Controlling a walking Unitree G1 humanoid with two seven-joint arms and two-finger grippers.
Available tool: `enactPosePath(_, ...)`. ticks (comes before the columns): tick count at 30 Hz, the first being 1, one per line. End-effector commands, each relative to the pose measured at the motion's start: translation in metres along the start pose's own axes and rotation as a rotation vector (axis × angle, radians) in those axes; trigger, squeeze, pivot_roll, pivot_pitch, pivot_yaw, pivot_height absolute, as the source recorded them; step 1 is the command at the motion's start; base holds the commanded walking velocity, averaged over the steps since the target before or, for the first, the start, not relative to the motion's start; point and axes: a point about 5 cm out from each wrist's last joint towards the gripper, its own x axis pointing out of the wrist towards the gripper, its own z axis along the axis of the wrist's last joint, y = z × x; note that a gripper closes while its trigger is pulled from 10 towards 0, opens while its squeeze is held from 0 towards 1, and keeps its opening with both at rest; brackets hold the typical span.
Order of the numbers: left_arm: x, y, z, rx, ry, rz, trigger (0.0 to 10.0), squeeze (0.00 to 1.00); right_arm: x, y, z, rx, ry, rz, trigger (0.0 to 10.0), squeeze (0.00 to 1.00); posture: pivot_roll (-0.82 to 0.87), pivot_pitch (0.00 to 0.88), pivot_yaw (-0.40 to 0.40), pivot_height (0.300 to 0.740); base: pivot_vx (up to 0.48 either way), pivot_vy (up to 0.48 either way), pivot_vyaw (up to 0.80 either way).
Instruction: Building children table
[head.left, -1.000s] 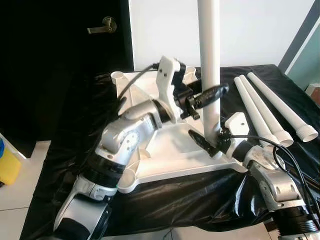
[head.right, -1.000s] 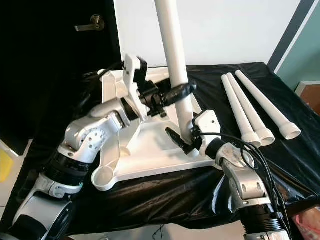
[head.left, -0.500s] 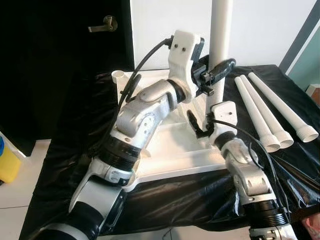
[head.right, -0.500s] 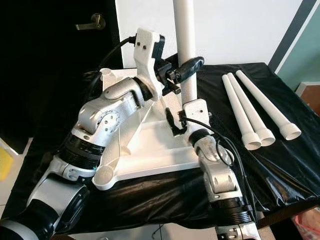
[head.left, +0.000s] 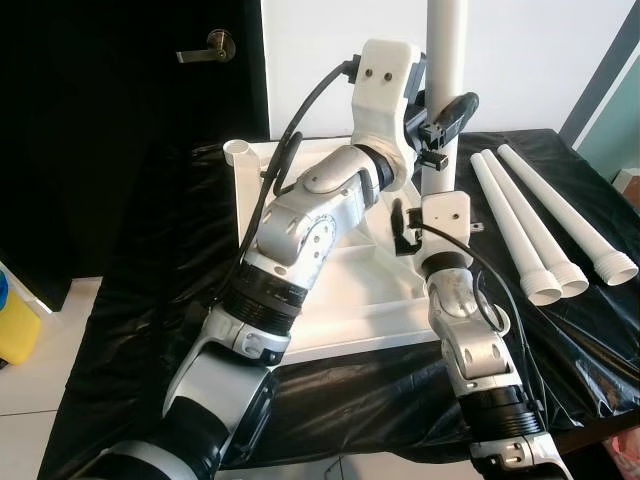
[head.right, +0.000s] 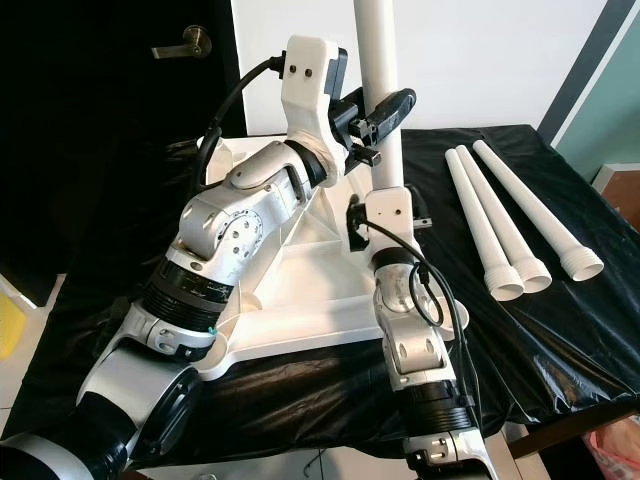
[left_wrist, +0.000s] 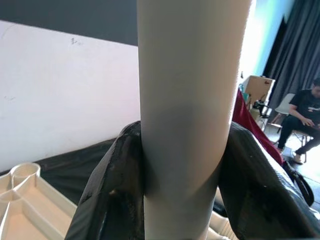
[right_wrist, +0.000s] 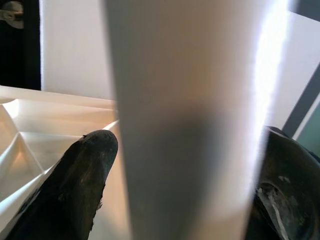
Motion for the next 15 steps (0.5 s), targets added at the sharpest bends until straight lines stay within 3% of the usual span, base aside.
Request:
enactPosePath(1,0.0028,-0.0019,0.0041,0.017,0.000,0.000,10.0,0.00,0.0007,-0.0015,-0.0015,0.002,0.001,-0.018,10.0,0.00,0.01,0.000,-0.036,0.740,0.000,0.000,0.00)
enactPosePath(15,0.0047,-0.0086,0.0057,0.001,-0.010,-0.013,10.0,0.00,0.0079,0.0014,0.0007,0.023,-0.018,-0.071,10.0,0.00,0.01,0.000,-0.036,0.740,0.000,0.000,0.00)
